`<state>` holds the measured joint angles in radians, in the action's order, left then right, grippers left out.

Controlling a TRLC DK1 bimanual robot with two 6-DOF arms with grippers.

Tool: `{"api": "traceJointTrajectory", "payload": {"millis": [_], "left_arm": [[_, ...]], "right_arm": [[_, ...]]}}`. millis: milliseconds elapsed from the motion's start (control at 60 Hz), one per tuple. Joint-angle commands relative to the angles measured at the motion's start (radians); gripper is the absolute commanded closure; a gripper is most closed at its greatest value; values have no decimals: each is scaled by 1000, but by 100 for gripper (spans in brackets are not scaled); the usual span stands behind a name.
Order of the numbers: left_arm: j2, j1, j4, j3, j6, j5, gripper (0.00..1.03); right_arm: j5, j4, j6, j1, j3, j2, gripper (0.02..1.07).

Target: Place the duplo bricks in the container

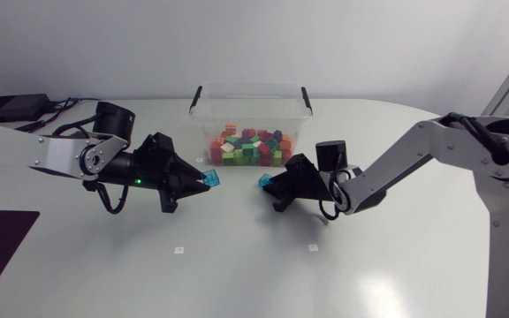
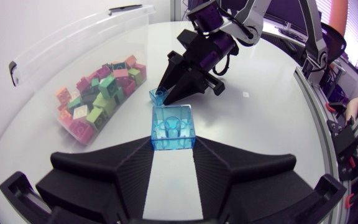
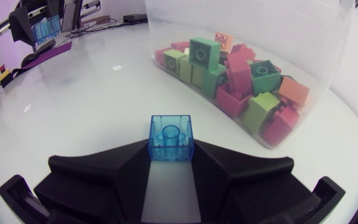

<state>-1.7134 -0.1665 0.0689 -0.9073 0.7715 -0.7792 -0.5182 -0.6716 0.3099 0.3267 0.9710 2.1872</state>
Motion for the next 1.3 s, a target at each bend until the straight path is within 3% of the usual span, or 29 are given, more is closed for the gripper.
{"api": "traceJointTrajectory", "payload": {"millis": [0, 283, 533, 783, 1067, 1283], "left_arm": [[21, -2, 62, -62, -21, 8, 79], [71, -8, 175, -173, -64, 127, 79], [49, -39, 301, -329, -89, 241, 79], [-18, -70, 428, -516, -127, 337, 79], [-181, -74, 609, -795, -170, 376, 79], [-259, -87, 643, -930, -192, 405, 79]], "right_arm": [[14, 3, -18, 11, -54, -69, 81], [23, 121, -12, 11, -147, -294, 81], [43, 297, 17, 9, -133, -445, 81], [87, 511, 26, 21, -45, -557, 81], [141, 731, 11, 40, 115, -609, 81], [161, 820, -9, 35, 219, -612, 81]]}}
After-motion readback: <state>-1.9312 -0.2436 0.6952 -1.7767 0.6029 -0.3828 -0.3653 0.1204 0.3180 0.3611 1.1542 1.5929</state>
